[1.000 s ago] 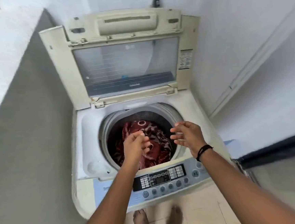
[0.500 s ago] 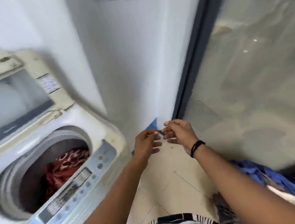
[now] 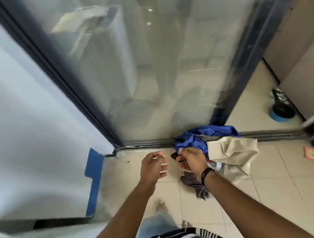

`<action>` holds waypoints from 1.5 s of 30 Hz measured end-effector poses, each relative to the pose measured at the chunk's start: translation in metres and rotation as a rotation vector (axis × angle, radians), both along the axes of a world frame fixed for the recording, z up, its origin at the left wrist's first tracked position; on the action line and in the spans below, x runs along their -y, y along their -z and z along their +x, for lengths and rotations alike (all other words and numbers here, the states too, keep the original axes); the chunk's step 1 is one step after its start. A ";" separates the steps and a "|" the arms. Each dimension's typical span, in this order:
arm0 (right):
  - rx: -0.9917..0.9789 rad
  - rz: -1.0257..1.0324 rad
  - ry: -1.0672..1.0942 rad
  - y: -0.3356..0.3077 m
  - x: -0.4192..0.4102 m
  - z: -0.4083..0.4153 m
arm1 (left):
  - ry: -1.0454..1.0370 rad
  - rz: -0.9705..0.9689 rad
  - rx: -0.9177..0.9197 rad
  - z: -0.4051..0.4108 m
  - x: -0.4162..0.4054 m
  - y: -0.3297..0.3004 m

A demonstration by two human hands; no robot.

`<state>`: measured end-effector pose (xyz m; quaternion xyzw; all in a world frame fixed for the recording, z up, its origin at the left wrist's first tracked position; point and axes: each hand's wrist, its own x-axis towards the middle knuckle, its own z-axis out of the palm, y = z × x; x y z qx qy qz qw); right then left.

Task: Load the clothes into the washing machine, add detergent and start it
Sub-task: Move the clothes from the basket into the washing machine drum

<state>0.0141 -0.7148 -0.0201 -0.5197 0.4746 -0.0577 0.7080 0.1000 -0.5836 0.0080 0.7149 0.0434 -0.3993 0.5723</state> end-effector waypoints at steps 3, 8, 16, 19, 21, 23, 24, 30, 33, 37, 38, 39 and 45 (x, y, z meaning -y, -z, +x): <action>-0.072 0.050 0.121 0.023 0.035 -0.026 | 0.109 0.042 -0.026 0.005 0.045 0.019; -0.219 0.094 0.293 0.059 0.093 -0.059 | 0.328 0.128 -0.003 0.021 0.119 0.062; -0.428 0.210 0.561 0.098 0.150 -0.110 | 0.843 0.350 0.183 0.045 0.213 0.140; -0.462 0.286 0.600 0.121 0.154 -0.123 | 1.055 0.441 0.248 0.046 0.237 0.174; -0.511 0.326 0.550 0.140 0.151 -0.129 | 1.180 0.488 0.267 0.043 0.248 0.192; -0.586 0.348 0.459 0.169 0.147 -0.135 | 1.285 0.525 0.270 0.035 0.258 0.210; -0.621 0.351 0.412 0.185 0.144 -0.138 | 1.341 0.543 0.275 0.031 0.262 0.219; -0.732 0.215 0.236 0.263 0.156 -0.142 | 1.530 0.591 0.331 0.000 0.291 0.289; -0.759 0.193 0.098 0.303 0.169 -0.147 | 1.612 0.609 0.341 -0.020 0.303 0.339; -0.784 0.104 -0.075 0.356 0.185 -0.153 | 1.653 0.625 0.373 -0.043 0.323 0.404; -0.783 0.084 -0.097 0.370 0.188 -0.155 | 1.656 0.617 0.372 -0.049 0.329 0.421; -0.784 0.072 -0.131 0.383 0.190 -0.156 | 1.664 0.607 0.370 -0.054 0.336 0.436; -0.823 -0.094 -0.429 0.429 0.188 -0.151 | 1.799 0.565 0.316 -0.080 0.358 0.493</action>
